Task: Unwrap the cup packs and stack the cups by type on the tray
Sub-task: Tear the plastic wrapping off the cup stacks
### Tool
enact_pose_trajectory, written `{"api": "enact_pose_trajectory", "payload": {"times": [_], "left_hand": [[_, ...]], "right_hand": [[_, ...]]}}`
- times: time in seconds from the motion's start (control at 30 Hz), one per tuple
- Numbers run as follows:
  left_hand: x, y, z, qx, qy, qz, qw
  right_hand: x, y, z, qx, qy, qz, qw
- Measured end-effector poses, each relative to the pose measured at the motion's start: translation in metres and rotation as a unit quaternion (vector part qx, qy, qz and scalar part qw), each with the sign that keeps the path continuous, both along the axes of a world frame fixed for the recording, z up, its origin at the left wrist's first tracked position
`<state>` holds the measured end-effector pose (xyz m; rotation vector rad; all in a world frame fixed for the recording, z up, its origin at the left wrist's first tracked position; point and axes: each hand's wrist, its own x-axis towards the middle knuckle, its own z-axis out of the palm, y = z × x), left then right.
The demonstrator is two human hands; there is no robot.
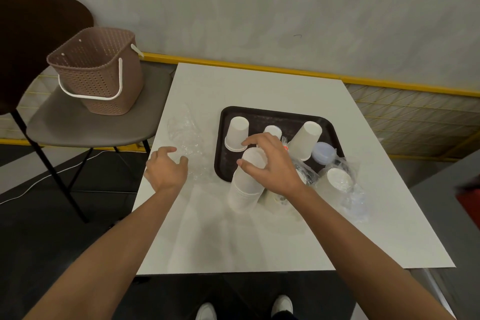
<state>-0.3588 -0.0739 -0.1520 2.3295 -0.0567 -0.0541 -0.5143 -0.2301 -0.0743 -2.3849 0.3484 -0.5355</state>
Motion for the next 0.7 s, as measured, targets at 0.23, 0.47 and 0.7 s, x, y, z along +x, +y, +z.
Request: {"api": "enact_pose_trajectory", "payload": {"times": [0.23,0.47,0.7], "left_hand": [[-0.039,-0.012,0.041,-0.177,-0.131,-0.077,0.972],[-0.101,-0.033,0.072,-0.237,-0.172,-0.125,0.948],[-0.139,-0.053,0.064,-0.195,-0.119,-0.169,0.959]], "right_hand": [[-0.015,-0.015,0.011,0.016,-0.044,-0.051,0.998],[-0.043,-0.052,0.008,-0.005,0.011,-0.097,0.995],[-0.066,-0.065,0.01,-0.067,0.211,-0.024,0.975]]}}
